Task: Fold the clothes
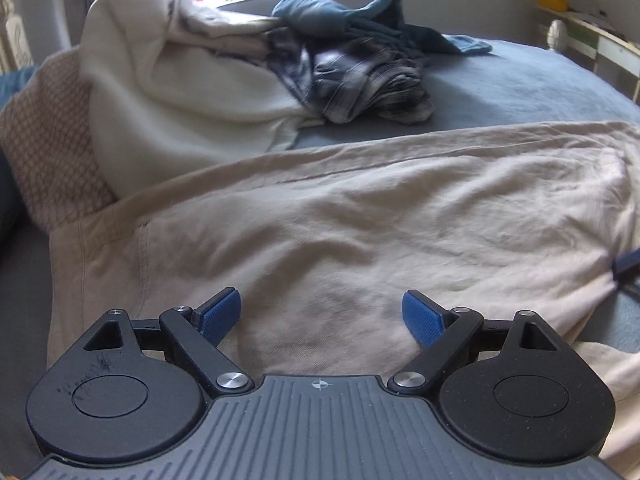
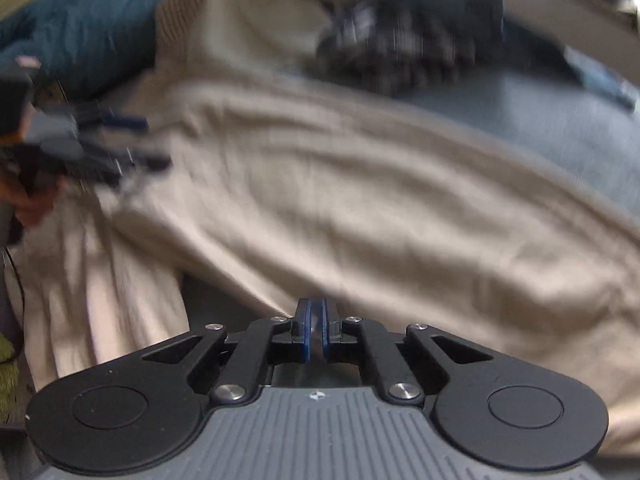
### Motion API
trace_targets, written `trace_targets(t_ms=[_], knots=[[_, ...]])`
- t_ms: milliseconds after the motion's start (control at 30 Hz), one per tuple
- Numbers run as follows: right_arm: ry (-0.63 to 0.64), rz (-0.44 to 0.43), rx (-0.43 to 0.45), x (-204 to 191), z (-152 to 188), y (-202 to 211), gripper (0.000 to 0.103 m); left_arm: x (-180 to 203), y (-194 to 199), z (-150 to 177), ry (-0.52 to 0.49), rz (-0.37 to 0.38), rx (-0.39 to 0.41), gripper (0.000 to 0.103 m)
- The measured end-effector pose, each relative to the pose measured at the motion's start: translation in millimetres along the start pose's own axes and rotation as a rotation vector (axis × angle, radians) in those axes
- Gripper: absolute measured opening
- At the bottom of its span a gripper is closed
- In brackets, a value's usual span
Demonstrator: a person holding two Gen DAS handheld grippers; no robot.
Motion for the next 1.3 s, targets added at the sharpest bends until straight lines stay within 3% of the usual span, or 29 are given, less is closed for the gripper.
trace_targets(t_ms=[133,200,300,433,600,767,967,1100,1200,1300], knots=[[-0.068,-0.032,-0.101,2.1,14.2,3.8,0.005,-0.8,3.3,-5.5,-0.026,-0.007,0.026,0.089],[-0.03,-0.046,-0.116,-0.2,12.1,11.7,0.005,1.1,4.1,-12.1,-0.038,-0.001,0.048,0.089],[0.016,-0.043,-0.04,2.6,-15.9,28.5,0.005,9.9,0.8,-19.6,-0.072,0.036,0.075,0.089],[-0.046,-0.009,0.103,19.8,-54.7,27.3,0.005,21.7,-18.2,-17.3,-0.108,0.069,0.042,0.089],[-0.032,0.096,-0.036,32.3,-20.6,-24.0,0.005,-5.8,-46.3,-13.6,-0.004,0.007,0.03,0.094],[-0.094,0.086,0.01,39.1,-9.1,-20.0,0.005,-34.0,-71.5,-25.5,0.102,-0.044,0.042,0.099],[-0.147,0.077,0.016,42.6,-6.3,-18.1,0.005,-49.2,-100.3,-39.5,0.122,-0.106,0.062,0.1],[-0.176,0.071,0.035,44.5,-4.8,-17.4,0.005,-50.0,-112.2,-46.2,0.064,-0.14,0.084,0.102],[-0.176,0.067,0.03,45.0,-6.9,-17.5,0.005,-51.3,-110.3,-52.7,0.064,-0.16,0.086,0.1],[-0.163,0.059,0.019,43.7,-14.6,-15.0,0.005,-48.2,-89.1,-62.6,0.028,-0.178,0.143,0.098]])
Point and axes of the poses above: each gripper's, at about its wrist camera, not at the fingertips, and y roughly against the way its jaws point, x to its right, z to its underside, the point moved 6 cm from there along -y, roughly the way its jaws point, and after that the axes turned 13 degrees about x, right-handed, at the moved point
